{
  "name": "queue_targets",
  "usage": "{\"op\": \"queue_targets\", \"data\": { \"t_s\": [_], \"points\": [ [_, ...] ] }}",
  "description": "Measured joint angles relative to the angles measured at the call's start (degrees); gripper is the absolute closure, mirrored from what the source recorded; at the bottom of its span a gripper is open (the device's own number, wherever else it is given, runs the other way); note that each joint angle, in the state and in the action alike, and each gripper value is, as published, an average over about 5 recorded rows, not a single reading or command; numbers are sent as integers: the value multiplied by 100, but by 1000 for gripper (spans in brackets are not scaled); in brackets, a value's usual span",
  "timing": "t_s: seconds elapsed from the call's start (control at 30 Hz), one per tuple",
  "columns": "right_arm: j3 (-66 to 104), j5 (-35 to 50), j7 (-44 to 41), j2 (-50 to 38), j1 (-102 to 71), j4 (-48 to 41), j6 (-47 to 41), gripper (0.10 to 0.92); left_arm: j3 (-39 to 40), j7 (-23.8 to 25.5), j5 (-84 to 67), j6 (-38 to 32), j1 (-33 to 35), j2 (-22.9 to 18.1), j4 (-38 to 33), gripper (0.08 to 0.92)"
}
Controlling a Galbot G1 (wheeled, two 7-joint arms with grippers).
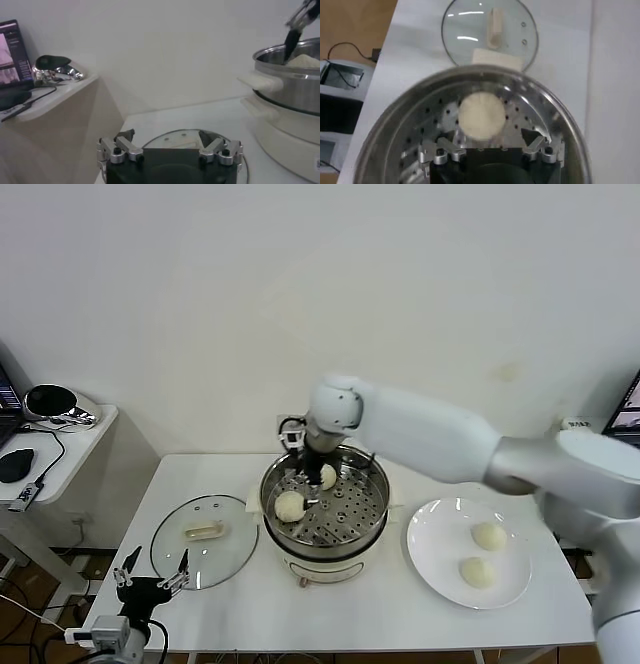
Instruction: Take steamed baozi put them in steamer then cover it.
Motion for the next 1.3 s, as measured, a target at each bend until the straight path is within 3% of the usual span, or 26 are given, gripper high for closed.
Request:
{"op": "queue_targets", "data": {
  "t_s": [0.3,0.63,1.3],
  "points": [
    [218,-188,-390,-1674,144,978,235,203,40,55,-28,41,0,21,-4,177],
    [1035,-995,-597,-3213,-1045,1609,606,203,89,77,-36,61,133,46,-33,177],
    [2259,-2148,-579,-3746,-3250,1425,998,203,93,89,93,96,260,-91,-14,177]
  ]
}}
